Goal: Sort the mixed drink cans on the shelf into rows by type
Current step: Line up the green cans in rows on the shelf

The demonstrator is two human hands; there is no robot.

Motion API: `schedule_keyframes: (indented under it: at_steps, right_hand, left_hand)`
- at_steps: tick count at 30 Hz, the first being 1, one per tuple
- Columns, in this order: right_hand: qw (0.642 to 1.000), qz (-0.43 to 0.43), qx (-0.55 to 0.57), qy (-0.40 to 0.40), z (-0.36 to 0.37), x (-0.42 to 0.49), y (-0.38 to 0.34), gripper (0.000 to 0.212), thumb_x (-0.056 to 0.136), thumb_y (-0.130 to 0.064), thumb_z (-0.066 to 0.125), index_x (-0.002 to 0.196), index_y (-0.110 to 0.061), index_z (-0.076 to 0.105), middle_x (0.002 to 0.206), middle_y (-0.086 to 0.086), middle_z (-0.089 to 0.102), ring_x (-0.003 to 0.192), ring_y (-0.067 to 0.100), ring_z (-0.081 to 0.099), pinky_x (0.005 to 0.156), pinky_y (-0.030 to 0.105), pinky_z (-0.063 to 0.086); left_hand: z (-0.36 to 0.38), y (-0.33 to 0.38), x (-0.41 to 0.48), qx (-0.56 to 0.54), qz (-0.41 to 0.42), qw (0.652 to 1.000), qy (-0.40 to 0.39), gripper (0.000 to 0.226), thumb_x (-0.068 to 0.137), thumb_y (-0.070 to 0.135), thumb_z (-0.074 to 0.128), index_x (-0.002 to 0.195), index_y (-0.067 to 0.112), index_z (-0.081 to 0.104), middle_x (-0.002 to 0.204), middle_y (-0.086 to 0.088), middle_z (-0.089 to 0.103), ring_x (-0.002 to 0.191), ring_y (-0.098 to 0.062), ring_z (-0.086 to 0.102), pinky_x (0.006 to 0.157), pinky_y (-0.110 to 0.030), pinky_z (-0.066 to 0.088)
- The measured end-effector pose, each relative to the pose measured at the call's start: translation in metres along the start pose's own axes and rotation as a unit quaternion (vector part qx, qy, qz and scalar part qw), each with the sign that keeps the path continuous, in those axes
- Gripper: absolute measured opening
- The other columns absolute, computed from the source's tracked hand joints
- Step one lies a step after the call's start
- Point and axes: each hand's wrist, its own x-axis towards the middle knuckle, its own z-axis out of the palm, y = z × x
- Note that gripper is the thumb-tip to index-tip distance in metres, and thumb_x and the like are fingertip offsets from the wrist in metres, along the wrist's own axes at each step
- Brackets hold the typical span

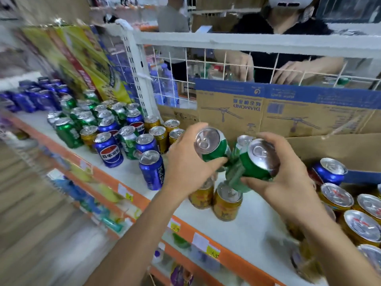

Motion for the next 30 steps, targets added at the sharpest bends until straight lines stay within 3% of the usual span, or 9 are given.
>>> schedule_keyframes:
  at_steps: [5,9,14,17,18,22,27,30]
  right_hand:
    - [0.998,-0.033,0.032,-0.051,0.053,0.025,-0.022,0.083,0.056,-0.003,0.088,0.110,-0.044,0.041,0.106,-0.032,0.050,0.099,-0.018,0.048,0.082,0.000,0.037]
    - [0.995,-0.048,0.039,-0.075,0.106,0.047,-0.044,0.084,0.056,-0.006,0.089,0.121,-0.034,0.045,0.114,-0.031,0.047,0.103,-0.020,0.046,0.086,0.001,0.035]
    - [0.993,-0.063,0.041,-0.087,0.192,0.084,-0.077,0.084,0.054,-0.008,0.090,0.120,-0.037,0.046,0.117,-0.028,0.050,0.106,-0.012,0.049,0.088,0.004,0.036]
    - [0.992,-0.075,0.043,-0.095,0.247,0.107,-0.102,0.084,0.055,-0.008,0.089,0.117,-0.040,0.044,0.114,-0.030,0.049,0.104,-0.019,0.047,0.085,0.000,0.034]
    - [0.991,-0.078,0.043,-0.099,0.267,0.116,-0.111,0.084,0.056,-0.009,0.089,0.118,-0.041,0.043,0.115,-0.030,0.048,0.103,-0.021,0.046,0.084,-0.002,0.033]
    - [0.989,-0.082,0.059,-0.107,0.326,0.139,-0.141,0.083,0.058,-0.011,0.088,0.120,-0.042,0.041,0.120,-0.030,0.044,0.105,-0.024,0.042,0.082,-0.005,0.031]
    - [0.988,-0.080,0.060,-0.121,0.376,0.166,-0.163,0.083,0.060,-0.014,0.088,0.126,-0.036,0.043,0.125,-0.033,0.040,0.109,-0.026,0.039,0.088,-0.003,0.029]
    - [0.988,-0.074,0.064,-0.122,0.393,0.187,-0.168,0.079,0.061,-0.015,0.087,0.121,-0.043,0.044,0.121,-0.030,0.047,0.095,-0.017,0.050,0.081,0.005,0.040]
  left_hand:
    - [-0.055,-0.038,0.007,0.006,-0.037,0.998,0.050,0.069,0.061,0.039,0.086,0.121,0.035,0.053,0.114,0.020,0.057,0.109,-0.008,0.056,0.092,-0.036,0.050]
    - [-0.101,-0.082,0.018,0.005,-0.046,0.996,0.076,0.067,0.060,0.038,0.086,0.119,0.035,0.055,0.113,0.017,0.061,0.105,-0.008,0.059,0.088,-0.036,0.051]
    - [-0.169,-0.154,0.040,0.036,-0.045,0.996,0.071,0.068,0.060,0.038,0.086,0.120,0.035,0.053,0.108,0.025,0.055,0.100,0.002,0.052,0.083,-0.012,0.042]
    - [-0.214,-0.200,0.051,0.042,-0.043,0.996,0.066,0.062,0.060,0.035,0.087,0.108,0.049,0.049,0.100,0.032,0.053,0.092,0.012,0.049,0.077,0.000,0.035]
    - [-0.231,-0.218,0.055,0.041,-0.049,0.996,0.064,0.062,0.061,0.034,0.087,0.106,0.050,0.048,0.100,0.032,0.052,0.094,0.012,0.050,0.080,-0.003,0.036]
    - [-0.277,-0.269,0.070,0.041,-0.074,0.995,0.057,0.065,0.060,0.034,0.088,0.111,0.044,0.049,0.113,0.018,0.059,0.107,-0.009,0.058,0.091,-0.034,0.049]
    - [-0.311,-0.308,0.094,0.021,-0.089,0.994,0.066,0.064,0.059,0.035,0.088,0.114,0.038,0.056,0.114,0.015,0.063,0.103,-0.009,0.062,0.086,-0.038,0.053]
    - [-0.322,-0.320,0.111,0.016,-0.082,0.992,0.093,0.065,0.059,0.035,0.088,0.112,0.044,0.052,0.115,0.013,0.063,0.102,-0.011,0.062,0.086,-0.039,0.054]
